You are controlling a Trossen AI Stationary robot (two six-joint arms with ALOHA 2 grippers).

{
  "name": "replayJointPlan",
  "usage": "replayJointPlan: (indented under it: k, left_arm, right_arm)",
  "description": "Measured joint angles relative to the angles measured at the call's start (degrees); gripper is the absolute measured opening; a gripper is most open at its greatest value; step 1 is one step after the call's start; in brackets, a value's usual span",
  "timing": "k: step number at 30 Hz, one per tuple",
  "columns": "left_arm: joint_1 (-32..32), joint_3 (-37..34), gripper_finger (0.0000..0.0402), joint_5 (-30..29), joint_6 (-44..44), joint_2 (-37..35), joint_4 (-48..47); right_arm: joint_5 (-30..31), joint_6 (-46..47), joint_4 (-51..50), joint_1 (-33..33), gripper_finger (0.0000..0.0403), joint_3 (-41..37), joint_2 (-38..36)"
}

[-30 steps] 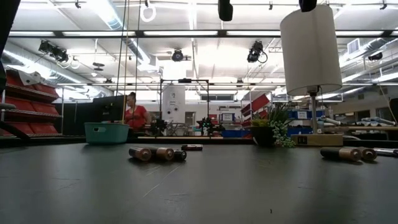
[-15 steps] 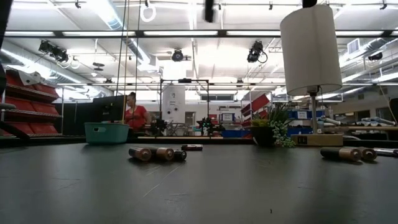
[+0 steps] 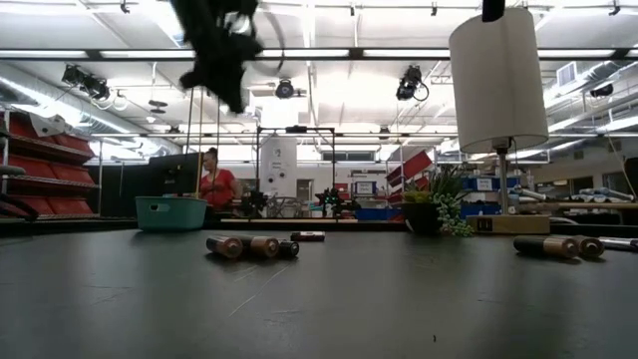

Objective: Sort batteries
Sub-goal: Put the silver battery into the blue bin

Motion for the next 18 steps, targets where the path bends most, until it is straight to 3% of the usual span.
replayJointPlan:
  k: [6, 11, 18]
  left_arm:
    - [10.3, -11.6, 0.0045, 8.9, 0.0, 0.3, 8.5]
    - [18.0, -16.4, 0.0047, 9.3, -1.7, 0.3, 9.2]
    - [26.0, -17.4, 0.0048, 8.4, -1.8, 0.3, 10.8]
  right_arm:
    - [-4.2, 3.2, 0.1, -0.7, 0.0119, 0.0, 1.8]
    - [-6.0, 5.4, 0.0, 0.1, 0.0118, 0.0, 3.0]
    - [-7.2, 4.5, -0.5, 0.1, 0.0118, 0.0, 3.5]
